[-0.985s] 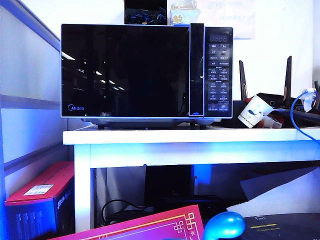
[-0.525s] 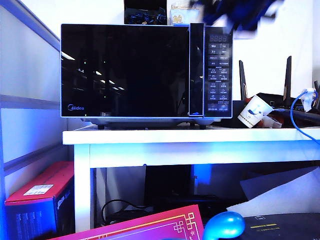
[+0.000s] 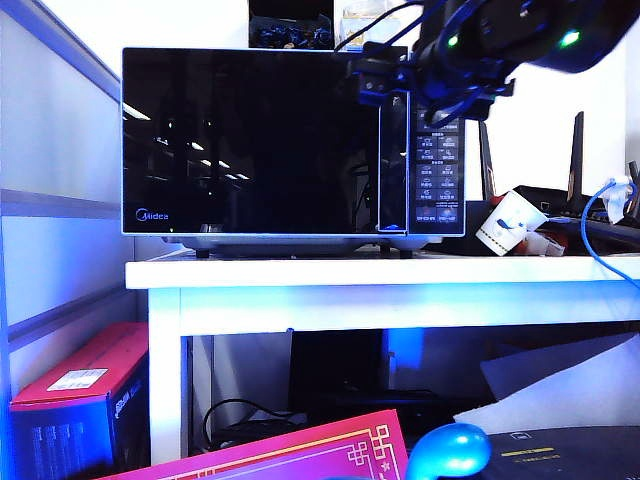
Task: Open the microwave door, place the box of snacks from the top of the microwave inside, then close the microwave door.
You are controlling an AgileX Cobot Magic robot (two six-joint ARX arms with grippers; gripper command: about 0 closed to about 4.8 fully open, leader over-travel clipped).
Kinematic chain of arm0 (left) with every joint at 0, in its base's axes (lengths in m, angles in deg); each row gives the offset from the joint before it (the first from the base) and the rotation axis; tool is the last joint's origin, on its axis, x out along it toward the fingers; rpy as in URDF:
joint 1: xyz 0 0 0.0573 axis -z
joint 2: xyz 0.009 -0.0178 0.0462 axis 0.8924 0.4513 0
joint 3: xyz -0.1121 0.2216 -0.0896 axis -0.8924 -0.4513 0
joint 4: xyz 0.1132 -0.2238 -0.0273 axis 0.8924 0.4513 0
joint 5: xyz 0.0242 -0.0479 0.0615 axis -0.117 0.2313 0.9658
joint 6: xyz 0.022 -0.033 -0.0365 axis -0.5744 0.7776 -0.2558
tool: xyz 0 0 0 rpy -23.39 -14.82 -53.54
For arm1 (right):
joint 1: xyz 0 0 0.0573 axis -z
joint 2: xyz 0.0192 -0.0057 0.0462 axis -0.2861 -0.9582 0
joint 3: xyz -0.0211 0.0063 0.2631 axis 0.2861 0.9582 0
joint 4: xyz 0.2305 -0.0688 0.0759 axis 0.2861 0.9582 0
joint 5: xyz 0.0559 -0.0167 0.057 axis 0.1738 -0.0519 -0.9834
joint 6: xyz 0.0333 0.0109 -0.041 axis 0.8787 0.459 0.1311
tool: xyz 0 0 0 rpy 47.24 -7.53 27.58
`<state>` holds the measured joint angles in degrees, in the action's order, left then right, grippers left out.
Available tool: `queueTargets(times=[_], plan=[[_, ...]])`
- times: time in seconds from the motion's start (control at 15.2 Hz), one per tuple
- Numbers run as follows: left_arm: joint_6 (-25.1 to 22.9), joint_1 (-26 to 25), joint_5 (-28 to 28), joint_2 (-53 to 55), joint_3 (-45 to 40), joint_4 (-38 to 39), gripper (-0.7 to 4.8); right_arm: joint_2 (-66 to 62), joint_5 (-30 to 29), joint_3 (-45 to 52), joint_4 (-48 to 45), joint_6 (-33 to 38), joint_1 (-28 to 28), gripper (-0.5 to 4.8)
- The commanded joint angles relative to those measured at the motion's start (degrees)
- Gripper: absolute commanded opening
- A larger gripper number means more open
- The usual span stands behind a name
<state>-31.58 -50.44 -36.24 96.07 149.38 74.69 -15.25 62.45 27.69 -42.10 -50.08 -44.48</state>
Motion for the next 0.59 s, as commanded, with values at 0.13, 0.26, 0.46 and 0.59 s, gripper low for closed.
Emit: queueTargets(times=[0.13, 0.26, 0.46, 0.59], plan=[[0.13, 0.04, -0.31, -0.22, 0.26, -0.59, -0.06, -5.86, 0.92, -7.30, -0.33, -0.20, -0.04, 4.09], [0.13, 0.04, -0.31, -0.22, 0.26, -0.57, -0.06, -8.09, 2.27, -9.42, 0.72, -0.20, 0.00, 4.09], [0.13, 0.04, -0.31, -0.22, 0.26, -0.57, -0.06, -8.81, 2.40, -9.88, 1.57, -0.20, 0.00, 3.27], [0.13, 0.04, -0.31, -0.22, 0.26, -0.57, -0.06, -8.81, 2.38, -9.88, 1.86, -1.62, 0.04, 1.77]])
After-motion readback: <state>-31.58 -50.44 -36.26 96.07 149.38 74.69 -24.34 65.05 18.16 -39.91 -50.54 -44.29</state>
